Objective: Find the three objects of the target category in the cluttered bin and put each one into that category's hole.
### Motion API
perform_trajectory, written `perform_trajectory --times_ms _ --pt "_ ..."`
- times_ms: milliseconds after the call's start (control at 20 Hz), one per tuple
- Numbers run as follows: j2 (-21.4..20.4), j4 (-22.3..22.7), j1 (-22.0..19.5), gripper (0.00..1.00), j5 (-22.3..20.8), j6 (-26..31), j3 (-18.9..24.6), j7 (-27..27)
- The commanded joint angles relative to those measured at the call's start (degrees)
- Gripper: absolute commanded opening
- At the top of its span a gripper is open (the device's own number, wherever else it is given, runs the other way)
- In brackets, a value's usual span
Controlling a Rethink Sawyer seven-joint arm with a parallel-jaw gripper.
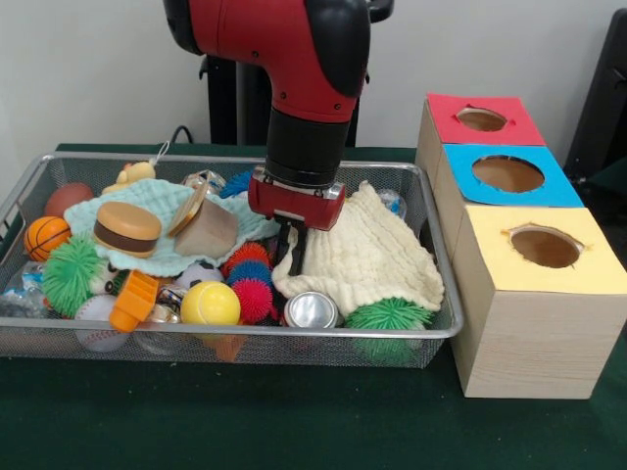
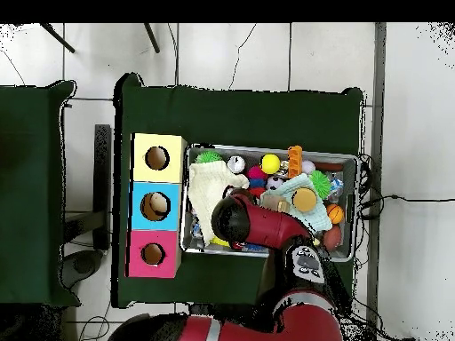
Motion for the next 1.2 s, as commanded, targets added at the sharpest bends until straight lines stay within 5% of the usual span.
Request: perform_trajectory --times_ms 50,450,1200 --pt "0.2 -1.8 0.4 0.00 -1.8 0.2 -0.3 5.7" --pt "-1.1 -0.7 -0.5 0.00 -2.1 1.4 1.0 5.1" --pt "-11.5 8.0 -4.4 0.00 -1.2 11.1 6.0 3.7"
